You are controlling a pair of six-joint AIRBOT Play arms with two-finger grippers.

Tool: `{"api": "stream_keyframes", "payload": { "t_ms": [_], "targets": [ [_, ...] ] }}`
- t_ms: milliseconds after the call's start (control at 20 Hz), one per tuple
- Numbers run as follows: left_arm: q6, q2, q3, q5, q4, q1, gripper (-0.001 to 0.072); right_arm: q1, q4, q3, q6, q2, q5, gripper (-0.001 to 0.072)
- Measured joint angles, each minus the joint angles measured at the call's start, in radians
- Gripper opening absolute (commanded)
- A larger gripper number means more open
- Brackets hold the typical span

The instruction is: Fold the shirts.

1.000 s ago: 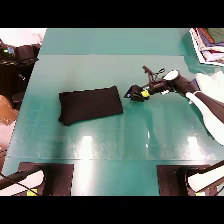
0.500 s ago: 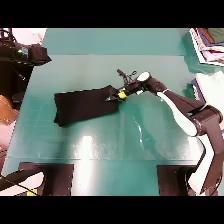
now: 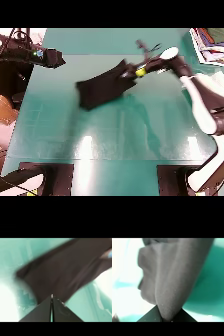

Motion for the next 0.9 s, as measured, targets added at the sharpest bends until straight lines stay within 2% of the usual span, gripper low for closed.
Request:
{"api": "stream_keyframes", "payload": {
  "t_ms": [300,550,900],
  "targets": [
    [-0.004,0.0,0.0,-0.002,-0.003,-0.01,0.0025,-0.39,-0.196,0.006,0.1,0.182,-0.011,0.0018],
    [-0.006,0.0,0.0,0.0,-0.026,-0.011,0.0026,-0.683,-0.233,0.007,0.145,0.236,-0.032,0.0018],
    [-0.009,0.0,0.0,0.0,-0.041,-0.011,0.0026,-0.835,-0.24,0.121,0.154,0.253,-0.034,0.0018]
  ]
}}
